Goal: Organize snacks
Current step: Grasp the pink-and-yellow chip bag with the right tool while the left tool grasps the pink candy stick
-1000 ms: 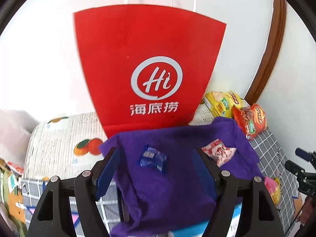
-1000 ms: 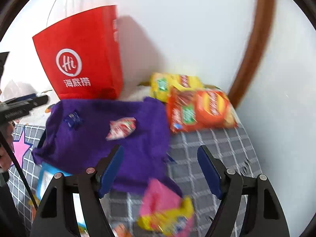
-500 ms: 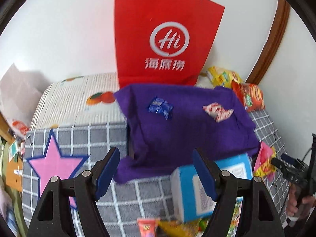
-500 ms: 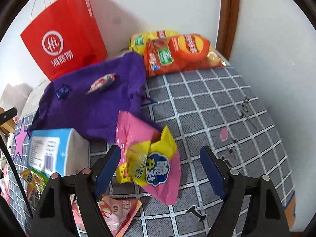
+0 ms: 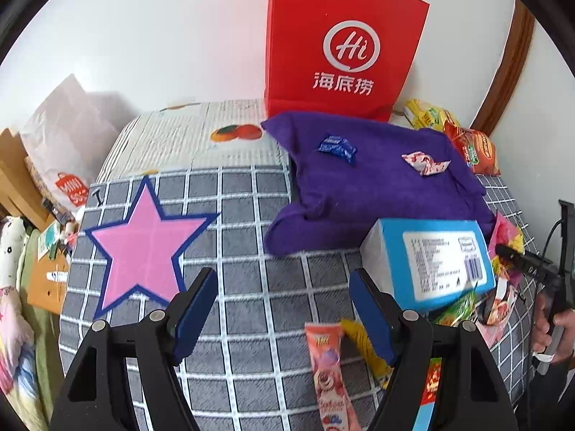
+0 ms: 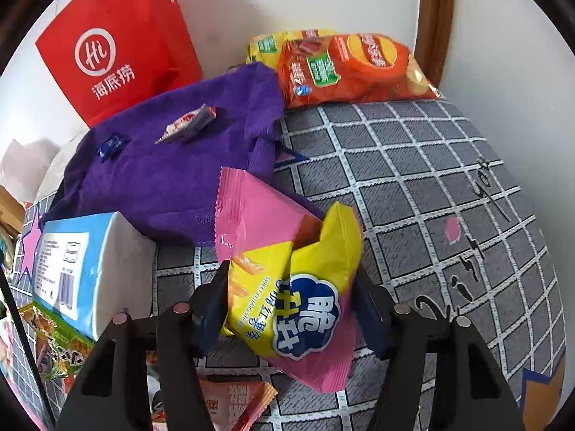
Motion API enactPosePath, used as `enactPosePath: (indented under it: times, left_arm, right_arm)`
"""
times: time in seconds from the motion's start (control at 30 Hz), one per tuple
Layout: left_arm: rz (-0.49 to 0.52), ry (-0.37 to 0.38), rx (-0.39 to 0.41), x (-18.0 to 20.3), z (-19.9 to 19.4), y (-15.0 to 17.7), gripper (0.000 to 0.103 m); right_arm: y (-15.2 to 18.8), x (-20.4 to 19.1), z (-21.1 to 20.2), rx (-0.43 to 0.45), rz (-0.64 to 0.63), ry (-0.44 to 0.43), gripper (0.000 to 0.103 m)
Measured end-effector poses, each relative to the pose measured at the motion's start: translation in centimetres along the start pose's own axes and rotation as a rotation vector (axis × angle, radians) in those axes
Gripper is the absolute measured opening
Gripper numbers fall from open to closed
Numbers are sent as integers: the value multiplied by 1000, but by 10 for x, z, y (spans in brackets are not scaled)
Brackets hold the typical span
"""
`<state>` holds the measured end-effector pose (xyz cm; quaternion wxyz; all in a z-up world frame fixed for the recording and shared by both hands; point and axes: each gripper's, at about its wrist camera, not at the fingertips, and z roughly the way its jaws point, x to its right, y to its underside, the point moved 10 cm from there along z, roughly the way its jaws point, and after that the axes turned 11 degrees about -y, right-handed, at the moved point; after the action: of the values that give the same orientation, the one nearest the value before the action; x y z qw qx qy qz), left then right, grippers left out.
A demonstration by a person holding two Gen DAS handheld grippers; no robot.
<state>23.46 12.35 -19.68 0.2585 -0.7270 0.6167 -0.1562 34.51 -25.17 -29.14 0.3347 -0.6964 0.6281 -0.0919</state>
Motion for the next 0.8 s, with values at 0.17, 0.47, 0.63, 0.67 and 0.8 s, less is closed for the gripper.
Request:
enactPosePath:
  times: [0.17,0.47,0.63,0.67,0.8]
  left_arm:
    - [3,25,-14,4,-2,19,74]
    - [64,72,-88,27,13,69,74]
    - [92,88,-105,37,22,84,73]
    - [94,91,-108,38,24,86,72]
    - [118,93,-115,44,30,95,51]
  right_arm:
    - [1,-8,-25,40,7,-7,59]
    - [20,-41,-86,136,-7,-4,59]
    - [37,-56,-107,156,11,-32,59]
    - [39,-58,-109,157,12,-33,59]
    - [49,-75,-120,161,5,-41,59]
